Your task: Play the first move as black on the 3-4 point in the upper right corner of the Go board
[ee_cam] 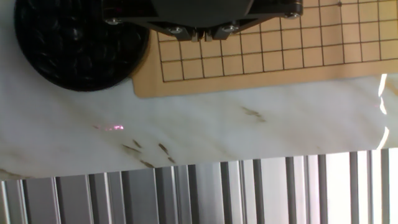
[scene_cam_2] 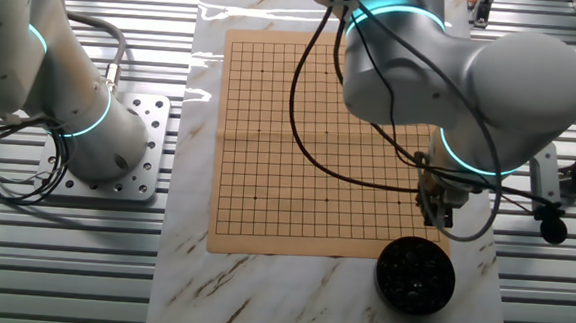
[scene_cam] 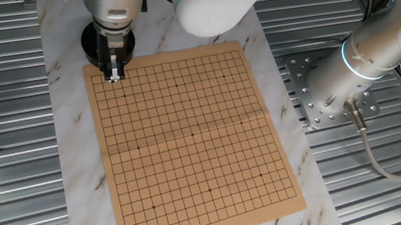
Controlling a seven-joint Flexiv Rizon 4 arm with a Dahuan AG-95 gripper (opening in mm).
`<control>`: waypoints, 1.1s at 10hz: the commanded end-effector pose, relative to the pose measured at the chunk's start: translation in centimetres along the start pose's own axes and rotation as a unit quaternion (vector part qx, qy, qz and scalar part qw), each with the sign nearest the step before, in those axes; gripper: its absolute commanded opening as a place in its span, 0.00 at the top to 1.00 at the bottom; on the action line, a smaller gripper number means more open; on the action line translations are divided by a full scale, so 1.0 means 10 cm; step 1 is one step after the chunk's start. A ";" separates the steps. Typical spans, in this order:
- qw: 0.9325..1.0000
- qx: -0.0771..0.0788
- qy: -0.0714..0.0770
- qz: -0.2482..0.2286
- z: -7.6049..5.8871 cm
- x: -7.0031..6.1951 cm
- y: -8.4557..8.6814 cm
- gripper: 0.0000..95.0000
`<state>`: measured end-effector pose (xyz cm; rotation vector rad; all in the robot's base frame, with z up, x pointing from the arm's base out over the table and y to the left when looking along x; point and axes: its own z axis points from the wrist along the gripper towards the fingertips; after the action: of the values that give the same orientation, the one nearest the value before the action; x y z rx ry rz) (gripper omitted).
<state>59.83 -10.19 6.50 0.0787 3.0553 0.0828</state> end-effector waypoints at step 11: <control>0.998 0.017 0.007 -0.058 0.00 0.00 0.00 1.00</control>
<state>59.88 -10.12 6.50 -0.0694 3.0713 0.0376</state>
